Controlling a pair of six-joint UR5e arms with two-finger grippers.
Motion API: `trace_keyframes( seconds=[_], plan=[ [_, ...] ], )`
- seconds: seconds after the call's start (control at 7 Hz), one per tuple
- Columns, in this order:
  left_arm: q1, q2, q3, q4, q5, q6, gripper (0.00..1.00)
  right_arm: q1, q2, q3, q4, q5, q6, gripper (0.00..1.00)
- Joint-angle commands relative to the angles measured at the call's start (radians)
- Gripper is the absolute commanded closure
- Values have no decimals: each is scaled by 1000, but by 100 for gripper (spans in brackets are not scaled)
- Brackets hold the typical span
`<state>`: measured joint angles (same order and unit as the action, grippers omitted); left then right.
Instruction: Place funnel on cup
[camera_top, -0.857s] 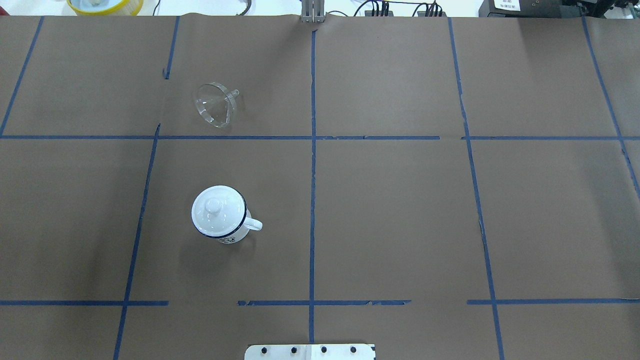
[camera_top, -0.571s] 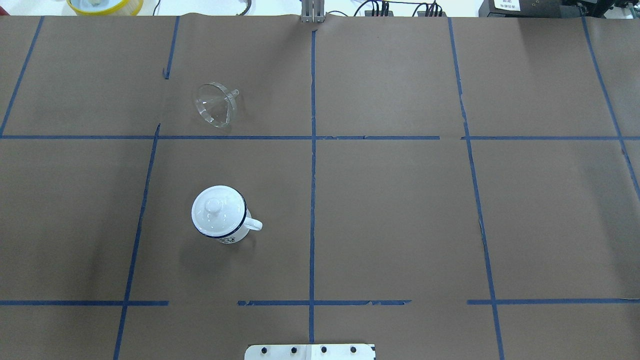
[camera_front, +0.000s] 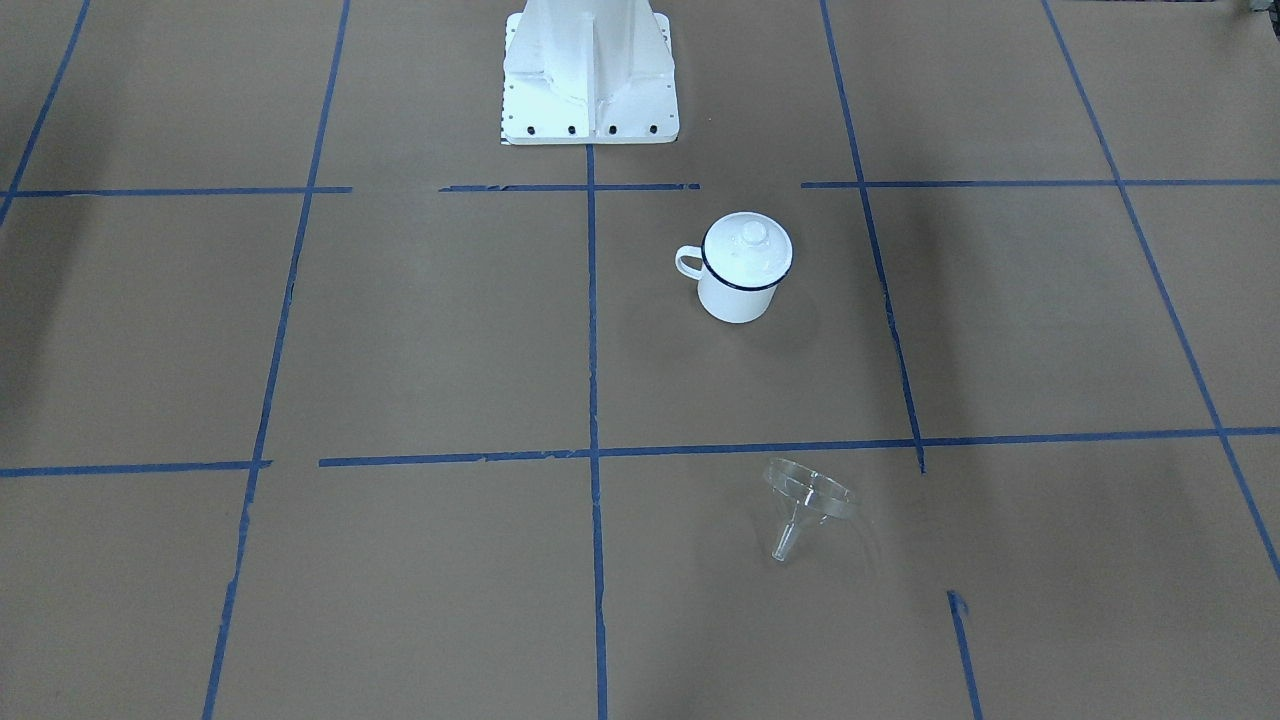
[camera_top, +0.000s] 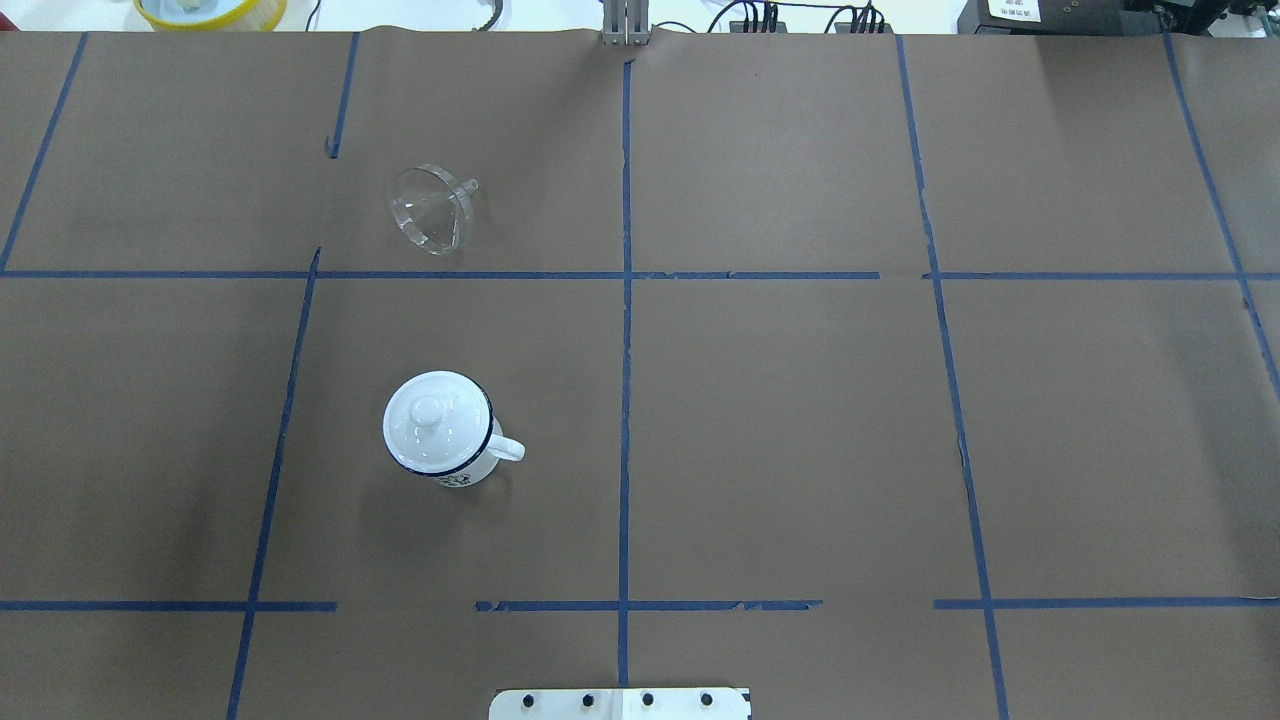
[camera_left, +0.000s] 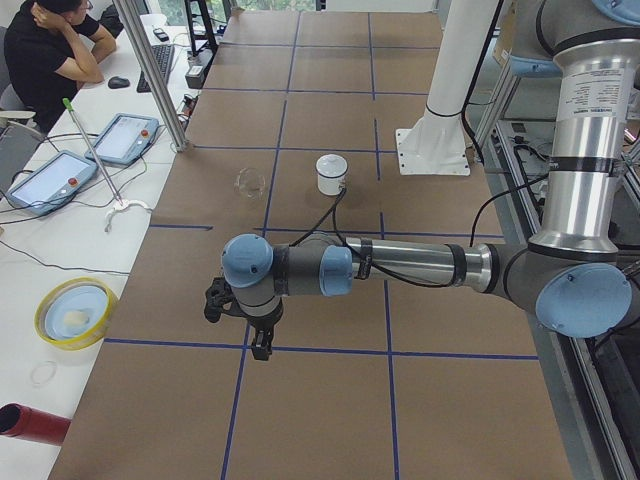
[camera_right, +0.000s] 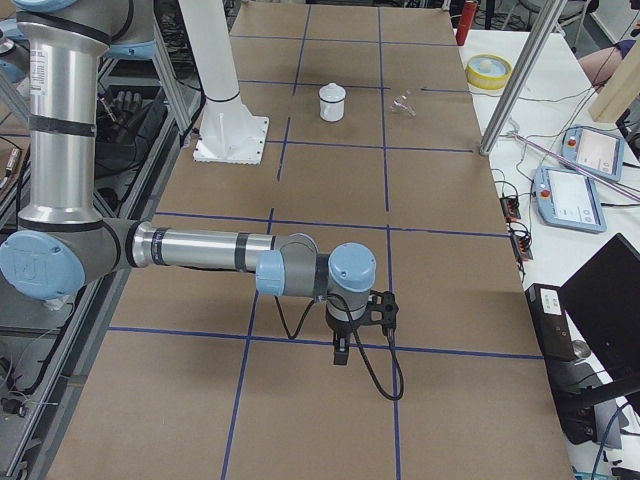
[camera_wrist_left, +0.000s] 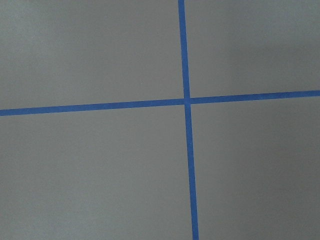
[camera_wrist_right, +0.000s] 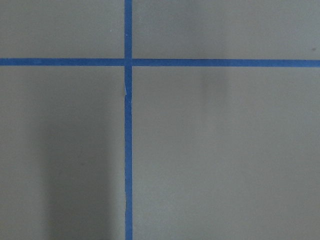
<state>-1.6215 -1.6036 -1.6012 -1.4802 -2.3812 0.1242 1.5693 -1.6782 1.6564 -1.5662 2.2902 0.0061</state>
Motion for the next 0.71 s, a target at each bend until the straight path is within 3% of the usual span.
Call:
trace_keyframes(
  seconds=[0.0, 0.57],
  plan=[
    [0, 5, 10, -2, 0, 2, 0, 0, 0, 0, 0, 0, 0, 0],
    [0, 10, -5, -59, -6, -20, 0, 0, 0, 0, 0, 0, 0, 0]
  ],
)
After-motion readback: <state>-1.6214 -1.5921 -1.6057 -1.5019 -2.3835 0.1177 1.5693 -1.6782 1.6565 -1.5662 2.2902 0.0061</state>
